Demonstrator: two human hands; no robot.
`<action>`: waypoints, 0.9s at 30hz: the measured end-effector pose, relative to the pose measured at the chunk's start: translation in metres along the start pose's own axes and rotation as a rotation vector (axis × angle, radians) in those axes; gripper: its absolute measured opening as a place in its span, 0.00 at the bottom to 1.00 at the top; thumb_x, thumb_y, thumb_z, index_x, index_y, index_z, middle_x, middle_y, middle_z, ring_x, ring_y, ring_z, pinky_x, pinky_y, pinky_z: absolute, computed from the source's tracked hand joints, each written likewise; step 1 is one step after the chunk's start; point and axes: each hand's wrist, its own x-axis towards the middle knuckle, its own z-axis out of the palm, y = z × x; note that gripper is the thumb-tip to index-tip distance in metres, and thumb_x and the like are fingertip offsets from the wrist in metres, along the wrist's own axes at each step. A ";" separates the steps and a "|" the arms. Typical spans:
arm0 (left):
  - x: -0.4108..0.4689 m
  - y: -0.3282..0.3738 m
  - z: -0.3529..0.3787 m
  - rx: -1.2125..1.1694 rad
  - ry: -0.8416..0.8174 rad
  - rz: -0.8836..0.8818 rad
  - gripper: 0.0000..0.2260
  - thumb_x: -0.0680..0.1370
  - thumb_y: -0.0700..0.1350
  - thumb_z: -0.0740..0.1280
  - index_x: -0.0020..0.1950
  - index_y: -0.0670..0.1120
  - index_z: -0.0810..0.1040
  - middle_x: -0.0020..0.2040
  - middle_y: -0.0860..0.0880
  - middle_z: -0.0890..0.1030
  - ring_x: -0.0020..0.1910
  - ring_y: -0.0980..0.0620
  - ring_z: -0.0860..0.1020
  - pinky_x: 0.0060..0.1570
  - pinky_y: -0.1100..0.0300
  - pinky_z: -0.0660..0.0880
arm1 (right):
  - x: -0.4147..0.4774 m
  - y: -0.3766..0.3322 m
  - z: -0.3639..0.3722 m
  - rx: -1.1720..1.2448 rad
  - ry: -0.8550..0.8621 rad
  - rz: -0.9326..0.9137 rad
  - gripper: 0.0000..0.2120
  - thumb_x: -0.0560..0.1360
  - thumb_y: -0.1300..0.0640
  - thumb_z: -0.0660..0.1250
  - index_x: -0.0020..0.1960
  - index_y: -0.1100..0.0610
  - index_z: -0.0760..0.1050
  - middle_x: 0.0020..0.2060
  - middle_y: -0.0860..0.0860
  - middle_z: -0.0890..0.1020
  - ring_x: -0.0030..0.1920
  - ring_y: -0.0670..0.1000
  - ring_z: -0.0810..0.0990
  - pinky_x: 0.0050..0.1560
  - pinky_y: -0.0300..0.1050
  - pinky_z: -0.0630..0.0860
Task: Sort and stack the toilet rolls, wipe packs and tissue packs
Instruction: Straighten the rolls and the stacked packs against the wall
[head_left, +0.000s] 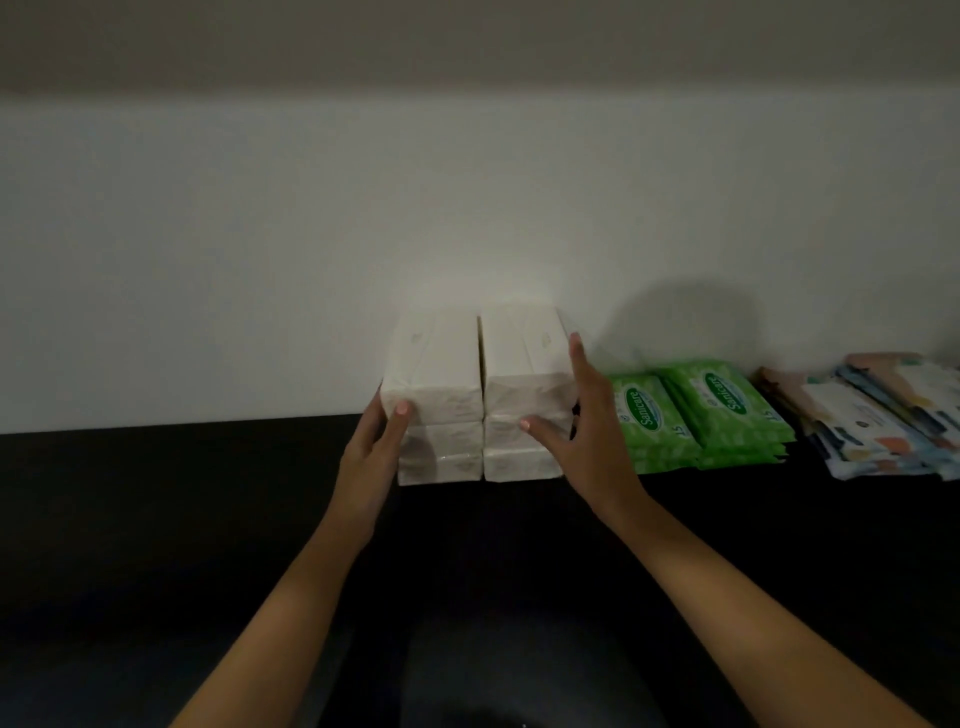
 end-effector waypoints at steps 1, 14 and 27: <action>0.002 0.000 0.000 0.004 0.015 -0.008 0.20 0.77 0.54 0.61 0.70 0.56 0.68 0.63 0.52 0.76 0.63 0.50 0.74 0.62 0.50 0.72 | 0.002 -0.001 0.001 0.007 -0.005 0.003 0.42 0.71 0.60 0.71 0.66 0.34 0.46 0.72 0.55 0.61 0.72 0.48 0.59 0.69 0.41 0.59; 0.004 0.007 0.001 0.010 0.036 -0.040 0.16 0.79 0.52 0.59 0.67 0.57 0.69 0.61 0.54 0.74 0.64 0.50 0.71 0.64 0.50 0.69 | 0.009 0.002 -0.001 0.068 -0.014 0.093 0.38 0.71 0.59 0.71 0.74 0.46 0.56 0.65 0.46 0.66 0.65 0.42 0.65 0.65 0.35 0.62; 0.010 -0.004 -0.002 -0.075 -0.025 -0.291 0.31 0.75 0.67 0.50 0.74 0.53 0.61 0.72 0.46 0.68 0.70 0.43 0.67 0.68 0.43 0.63 | -0.008 0.022 0.014 0.379 -0.151 0.486 0.39 0.59 0.39 0.76 0.66 0.49 0.68 0.59 0.45 0.79 0.60 0.46 0.78 0.66 0.51 0.72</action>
